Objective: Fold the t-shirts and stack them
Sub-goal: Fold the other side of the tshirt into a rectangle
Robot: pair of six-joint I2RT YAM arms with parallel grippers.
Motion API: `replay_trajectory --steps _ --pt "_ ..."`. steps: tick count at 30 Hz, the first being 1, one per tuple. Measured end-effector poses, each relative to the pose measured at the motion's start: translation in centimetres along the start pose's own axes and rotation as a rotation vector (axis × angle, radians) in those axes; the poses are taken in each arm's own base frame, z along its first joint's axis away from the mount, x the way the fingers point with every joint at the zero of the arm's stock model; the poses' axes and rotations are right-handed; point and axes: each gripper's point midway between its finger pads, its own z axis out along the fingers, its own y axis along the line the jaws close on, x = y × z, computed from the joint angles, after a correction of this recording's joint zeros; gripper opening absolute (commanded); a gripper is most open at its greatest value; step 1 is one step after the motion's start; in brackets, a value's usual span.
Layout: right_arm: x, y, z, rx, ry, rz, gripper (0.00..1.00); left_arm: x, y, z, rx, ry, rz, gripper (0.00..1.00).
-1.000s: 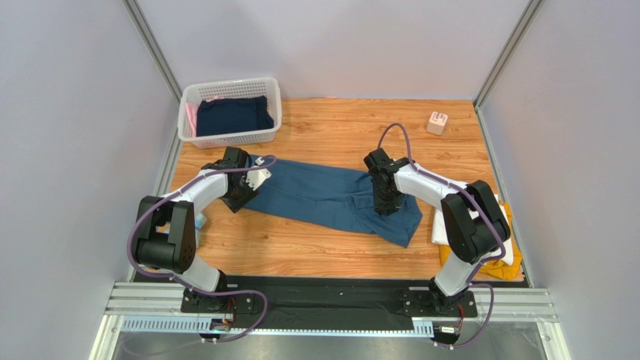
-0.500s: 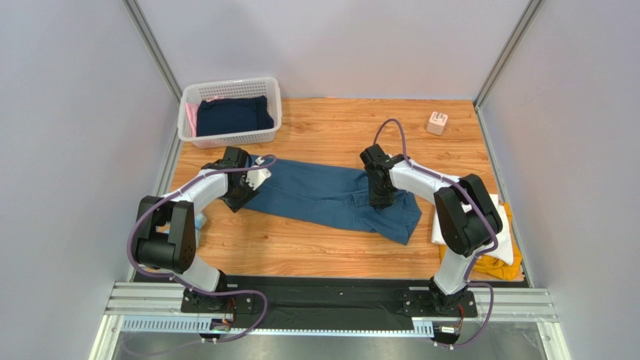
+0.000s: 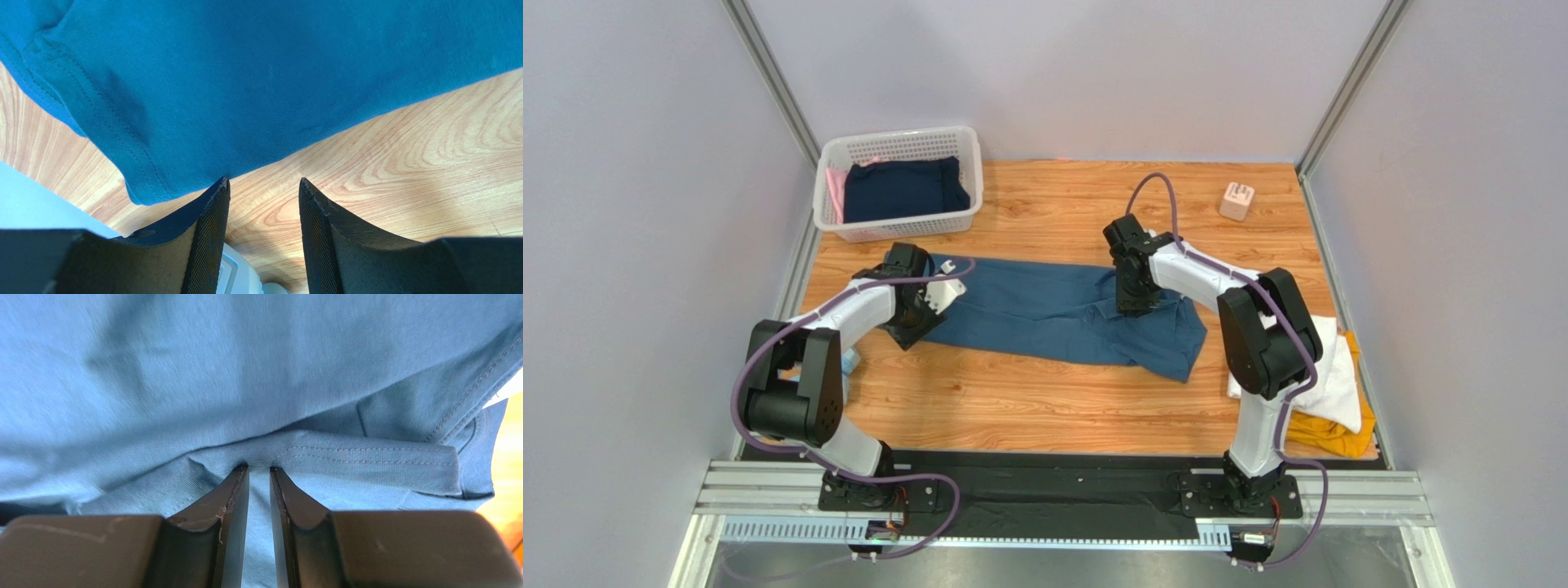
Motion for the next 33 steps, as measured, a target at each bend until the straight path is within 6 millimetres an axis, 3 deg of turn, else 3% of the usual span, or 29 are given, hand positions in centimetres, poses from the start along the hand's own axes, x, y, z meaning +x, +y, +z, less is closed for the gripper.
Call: replay_trajectory --steps 8,17,18,21,25,29,33 --pt "-3.8 0.5 0.2 -0.018 -0.052 0.042 0.23 0.4 -0.3 0.2 0.007 0.011 0.009 0.52" --pt "-7.5 2.6 1.3 -0.068 -0.078 0.062 0.21 0.7 -0.3 0.2 0.007 0.016 0.017 0.52" --pt "-7.9 2.9 1.3 -0.073 -0.082 0.062 0.22 0.8 -0.2 0.2 0.005 0.016 0.017 0.52" --pt "-8.6 3.1 1.0 -0.075 -0.094 0.058 0.39 0.9 -0.2 0.0 0.004 0.015 0.017 0.52" --pt "-8.9 2.8 -1.3 -0.06 -0.131 0.037 0.4 0.8 -0.1 -0.2 0.0 0.01 0.016 0.52" --pt "-8.4 3.0 -6.6 -0.097 -0.209 0.015 0.38 0.8 -0.2 -0.2 0.001 0.01 0.016 0.52" --pt "-6.1 4.1 -9.9 -0.156 -0.246 -0.025 0.32 0.8 -0.2 -0.2 0.001 0.01 0.016 0.52"
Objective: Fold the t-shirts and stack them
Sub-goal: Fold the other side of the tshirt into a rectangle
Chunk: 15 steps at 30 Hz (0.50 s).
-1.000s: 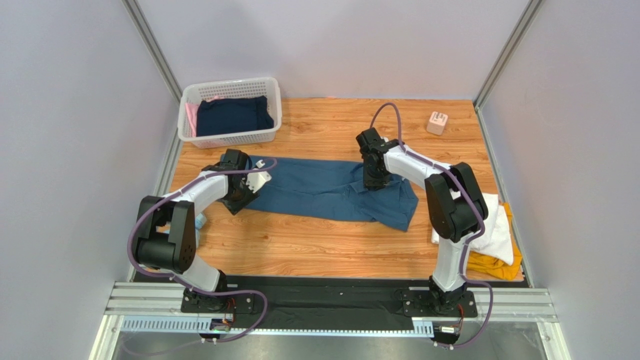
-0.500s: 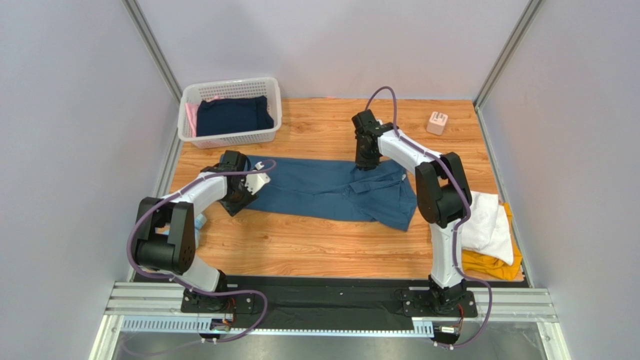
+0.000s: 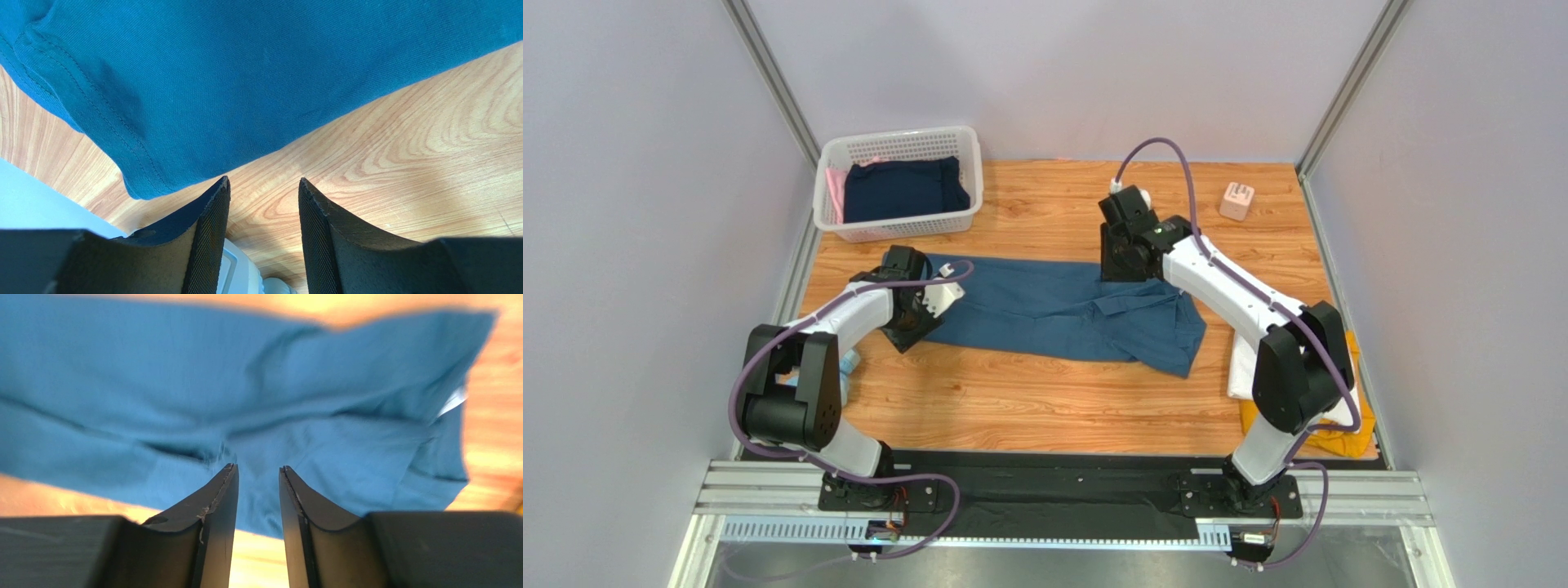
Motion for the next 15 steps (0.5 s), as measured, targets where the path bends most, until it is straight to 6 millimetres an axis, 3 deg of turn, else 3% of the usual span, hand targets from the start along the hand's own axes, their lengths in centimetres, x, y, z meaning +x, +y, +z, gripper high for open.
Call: replay_trajectory --steps 2,6,8,10,15 --pt "2.3 0.4 0.2 -0.008 0.033 -0.022 0.3 0.0 0.0 0.0 0.0 0.0 0.0 0.52" --pt "8.1 0.3 2.6 0.018 0.171 -0.067 0.23 0.0 0.0 0.0 0.0 0.0 0.0 0.51" --pt "9.9 0.0 3.5 0.038 0.22 -0.074 0.23 0.0 0.0 0.0 0.0 0.0 0.0 0.52" --pt "10.8 -0.3 4.2 0.053 0.249 -0.073 0.22 0.0 0.0 0.0 0.0 0.0 0.0 0.52" --pt "10.7 0.0 4.6 0.047 0.241 -0.062 0.22 0.0 0.0 0.0 0.0 0.0 0.0 0.52"
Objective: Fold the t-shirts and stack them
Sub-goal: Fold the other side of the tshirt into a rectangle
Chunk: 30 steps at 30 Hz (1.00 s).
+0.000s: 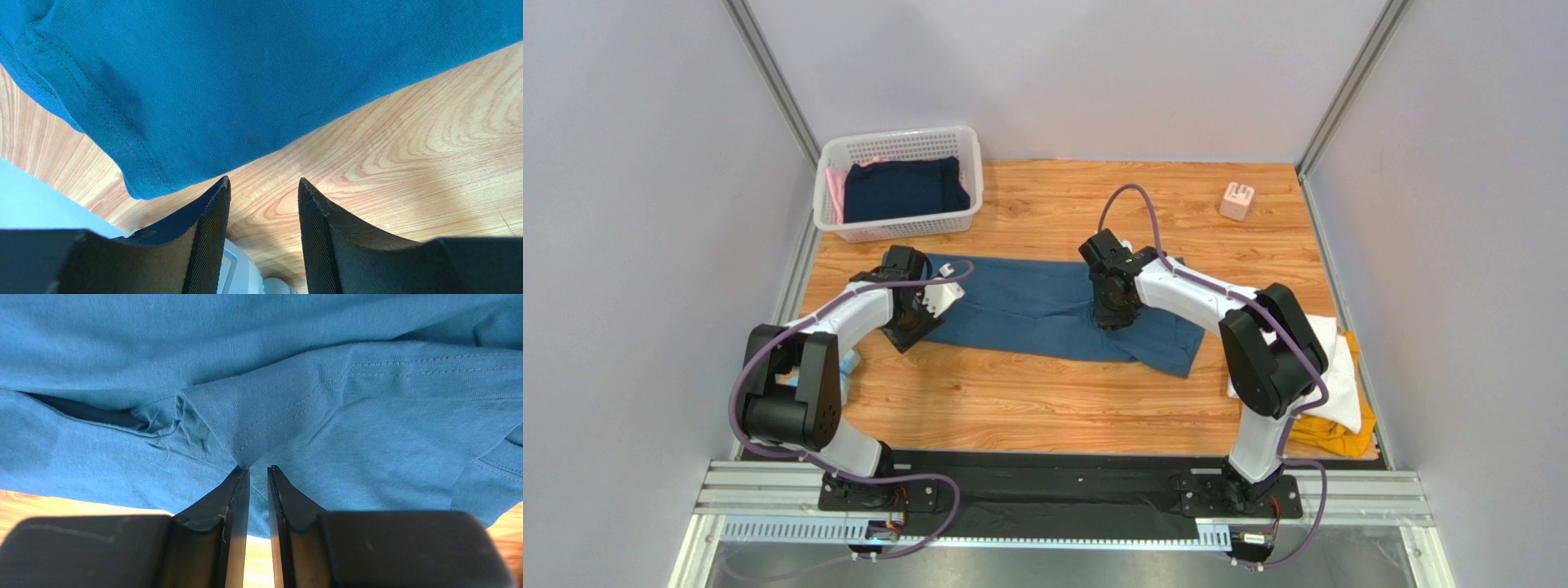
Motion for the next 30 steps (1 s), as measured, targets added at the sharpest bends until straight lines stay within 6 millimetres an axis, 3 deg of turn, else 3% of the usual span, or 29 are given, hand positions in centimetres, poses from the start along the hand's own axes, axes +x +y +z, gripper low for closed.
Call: replay_trajectory --steps 13,23,30 --pt "-1.3 0.2 2.4 0.05 -0.005 -0.003 0.19 0.0 0.0 0.0 0.0 0.0 0.003 0.52" --pt "-6.8 0.1 0.7 0.046 -0.129 0.03 0.17 0.7 -0.6 0.4 0.02 0.014 0.002 0.51" --pt "-8.3 -0.8 1.3 0.064 -0.141 0.044 0.16 1.0 -0.6 0.5 0.022 0.018 -0.005 0.51"
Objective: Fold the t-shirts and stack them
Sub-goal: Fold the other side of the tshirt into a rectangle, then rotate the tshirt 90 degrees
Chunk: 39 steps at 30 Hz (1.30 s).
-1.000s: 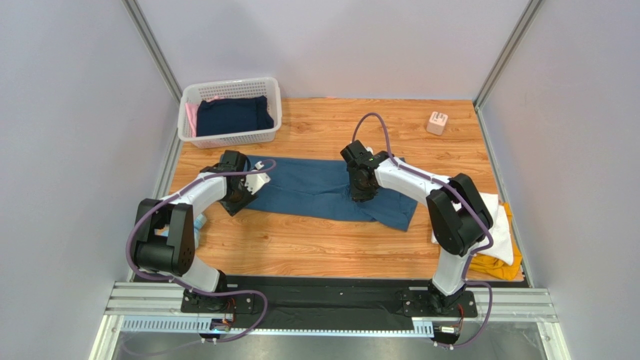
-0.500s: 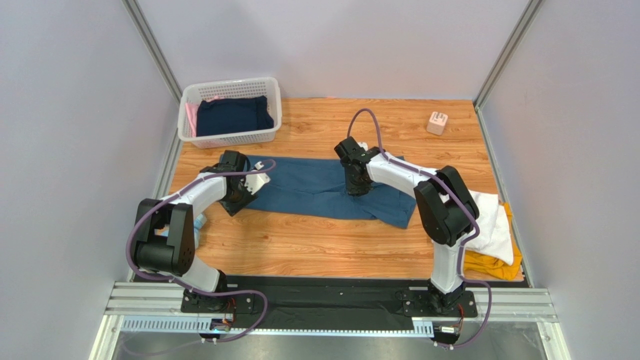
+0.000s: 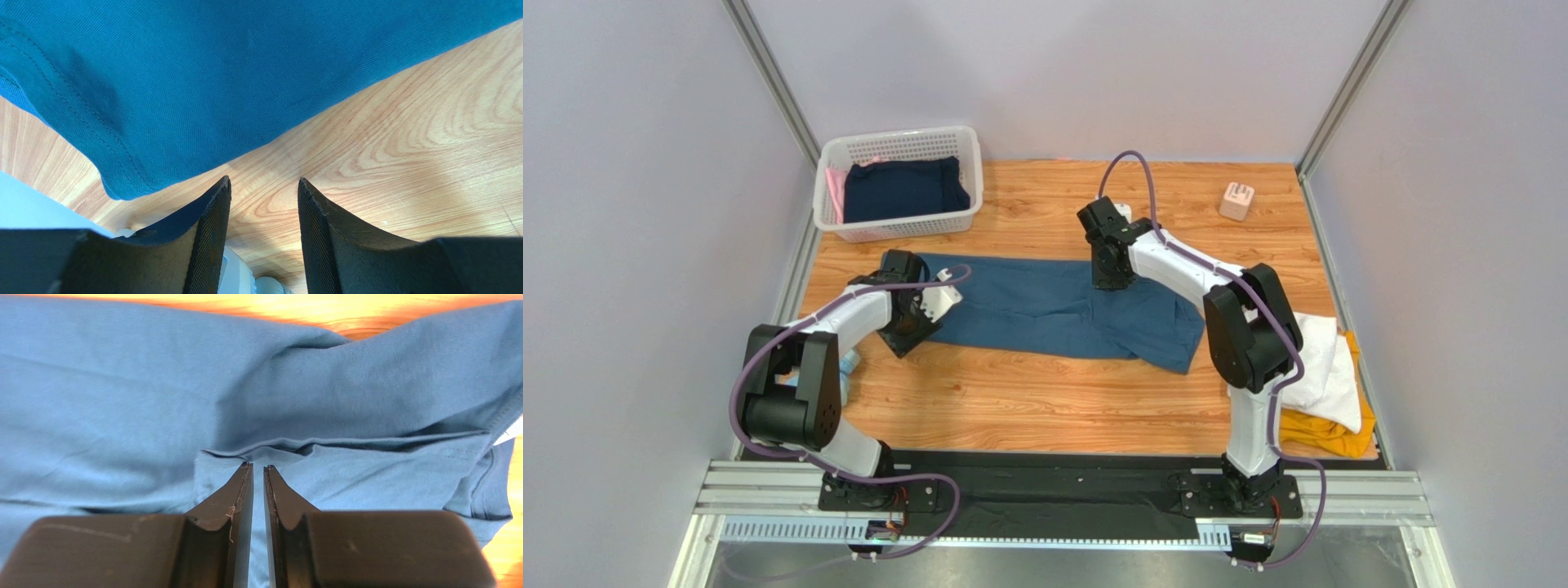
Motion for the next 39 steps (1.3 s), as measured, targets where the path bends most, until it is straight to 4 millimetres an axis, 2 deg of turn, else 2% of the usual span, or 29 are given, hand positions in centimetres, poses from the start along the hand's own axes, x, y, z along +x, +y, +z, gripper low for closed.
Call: replay_trajectory --steps 4,6,7,8,10,13,15,17,19,21,23,25,28,29,31,34,37,39 --pt "0.7 -0.7 1.6 0.025 0.037 0.002 0.16 0.1 0.1 0.0 0.0 0.001 -0.004 0.51" --pt "0.7 -0.9 2.4 0.035 0.052 0.005 0.2 0.1 0.1 0.0 0.001 0.001 -0.005 0.51" --pt "0.3 -1.0 2.7 0.04 0.057 0.01 0.25 0.1 0.1 0.0 0.002 0.0 -0.005 0.51" --pt "-0.2 -1.1 3.0 0.043 0.055 0.016 0.39 0.1 0.1 0.0 0.002 0.0 -0.005 0.51" --pt "-1.8 -1.4 3.0 0.044 0.039 0.046 0.48 0.1 0.0 0.0 0.006 0.001 -0.005 0.51" --pt "-4.5 -2.2 1.3 0.037 -0.011 0.09 0.56 -0.1 0.2 -0.4 0.006 -0.003 -0.006 0.51" --pt "-5.6 -2.9 -0.9 0.025 -0.041 0.122 0.57 -0.5 0.6 -1.2 -0.001 -0.02 -0.012 0.51" --pt "-5.9 -3.5 -3.9 -0.006 -0.081 0.161 0.57 -1.8 1.6 -2.9 -0.026 -0.068 -0.026 0.52" --pt "-4.9 -3.9 -7.1 -0.046 -0.1 0.188 0.57 -3.9 3.3 -5.2 -0.071 -0.15 -0.05 0.53" --pt "-2.9 -4.2 -9.3 -0.093 -0.107 0.216 0.55 -6.2 5.0 -7.9 -0.115 -0.248 -0.073 0.53" --pt "-0.2 -4.6 -9.9 -0.109 -0.071 0.235 0.54 -8.3 6.3 -9.9 -0.14 -0.333 -0.092 0.52" --pt "3.0 -5.0 -8.6 -0.099 0.007 0.245 0.52 -9.7 7.0 -10.6 -0.146 -0.381 -0.102 0.51" --pt "7.5 -5.5 -5.6 -0.046 0.152 0.252 0.49 -10.4 7.0 -8.5 -0.106 -0.355 -0.111 0.5" --pt "8.8 -5.7 -4.5 -0.025 0.198 0.253 0.48 -10.4 6.7 -6.9 -0.078 -0.323 -0.113 0.5" --pt "10.0 -5.9 -3.4 0.002 0.246 0.252 0.47 -10.0 5.9 -3.8 -0.026 -0.258 -0.114 0.5" --pt "10.5 -6.1 -2.5 0.027 0.271 0.254 0.43 -8.9 4.5 0.1 0.044 -0.161 -0.113 0.5" --pt "10.4 -6.4 -1.8 0.05 0.275 0.254 0.41 -8.3 4.1 1.9 0.063 -0.116 -0.112 0.5" --pt "10.3 -6.8 -1.2 0.069 0.281 0.26 0.41 -8.4 4.2 2.3 0.062 -0.109 -0.112 0.5"
